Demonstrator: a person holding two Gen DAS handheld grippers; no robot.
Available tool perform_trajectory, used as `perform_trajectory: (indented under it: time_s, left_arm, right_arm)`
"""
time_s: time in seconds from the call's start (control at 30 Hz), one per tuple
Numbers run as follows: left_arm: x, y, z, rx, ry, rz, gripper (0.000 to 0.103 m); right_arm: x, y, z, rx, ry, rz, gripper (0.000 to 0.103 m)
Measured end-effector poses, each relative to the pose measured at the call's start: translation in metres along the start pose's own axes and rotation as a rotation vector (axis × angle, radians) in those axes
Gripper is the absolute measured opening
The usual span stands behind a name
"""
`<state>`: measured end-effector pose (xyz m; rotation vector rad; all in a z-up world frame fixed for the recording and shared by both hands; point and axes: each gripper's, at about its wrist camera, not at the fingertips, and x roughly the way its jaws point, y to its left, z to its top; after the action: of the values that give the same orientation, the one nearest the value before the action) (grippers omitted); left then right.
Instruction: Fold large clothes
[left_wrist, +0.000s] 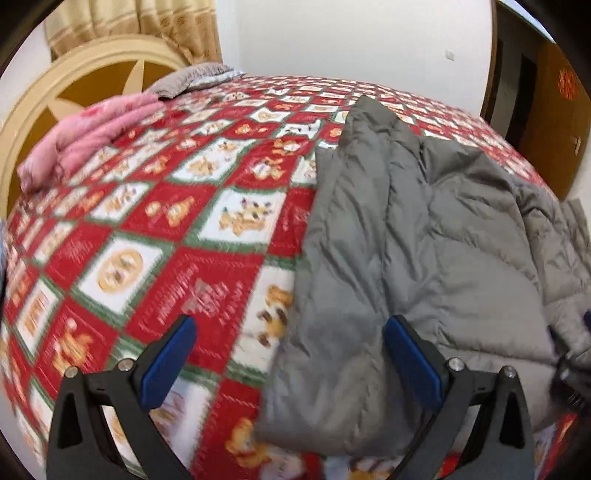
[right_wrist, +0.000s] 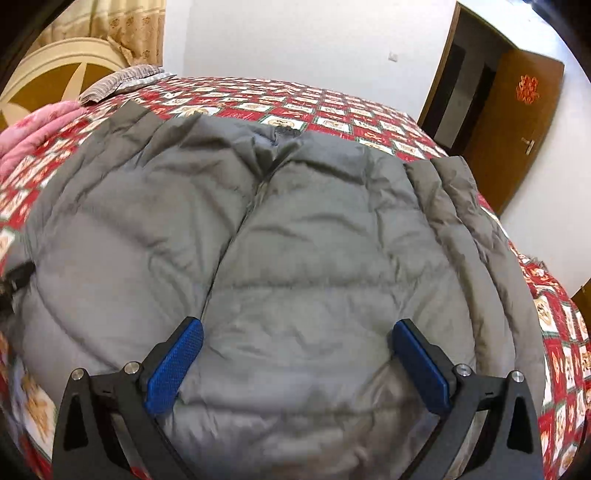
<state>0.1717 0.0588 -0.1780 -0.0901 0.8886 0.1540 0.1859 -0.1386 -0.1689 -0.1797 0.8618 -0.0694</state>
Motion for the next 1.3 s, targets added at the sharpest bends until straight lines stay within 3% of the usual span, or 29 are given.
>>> perform_trajectory:
  time_s: [0.27, 0.53, 0.67, 0.77, 0.8, 0.83, 0.9, 0.93, 0.97, 1.07, 1.23, 1.3]
  left_arm:
    - [0.006, 0.0, -0.011, -0.084, 0.039, -0.04, 0.103]
    - [-0.021, 0.01, -0.024, -0.197, -0.07, -0.058, 0.103]
    - [0.003, 0.002, -0.016, -0.181, -0.009, -0.083, 0.102]
    - [0.01, 0.001, -0.014, -0.173, -0.009, -0.105, 0.087]
    - [0.009, -0.001, -0.013, -0.156, -0.022, -0.121, 0.071]
    - [0.008, -0.003, -0.013, -0.139, -0.027, -0.155, 0.049]
    - [0.006, -0.008, -0.014, -0.116, -0.037, -0.157, 0.038]
    - [0.004, -0.011, -0.014, -0.096, -0.049, -0.155, 0.023]
    - [0.003, -0.014, -0.015, -0.08, -0.052, -0.189, 0.015]
    - [-0.003, -0.02, -0.014, -0.045, -0.06, -0.167, 0.009]
    - [-0.019, -0.008, -0.003, -0.032, -0.089, -0.163, 0.007]
    - [-0.031, -0.003, 0.005, -0.015, -0.118, -0.158, 0.007]
  right_arm:
    - [0.015, 0.006, -0.01, 0.002, -0.038, -0.013, 0.101]
    - [0.02, 0.005, -0.01, 0.002, -0.038, 0.014, 0.101]
    - [0.013, 0.003, -0.016, 0.001, -0.059, 0.001, 0.101]
    - [0.0, -0.004, -0.019, 0.017, -0.058, 0.026, 0.101]
    - [-0.012, -0.008, -0.02, 0.026, -0.071, 0.021, 0.101]
    - [-0.022, -0.011, -0.023, 0.031, -0.095, 0.021, 0.101]
    - [-0.025, -0.012, -0.028, 0.03, -0.082, 0.03, 0.101]
    - [-0.017, -0.008, -0.032, 0.009, -0.042, 0.034, 0.101]
    - [-0.013, -0.003, -0.035, -0.011, -0.038, 0.024, 0.101]
    - [-0.007, 0.009, -0.041, -0.039, -0.067, -0.015, 0.101]
    - [-0.022, -0.004, -0.037, -0.027, -0.046, 0.043, 0.101]
    - [-0.039, -0.018, -0.033, 0.009, -0.078, 0.064, 0.101]
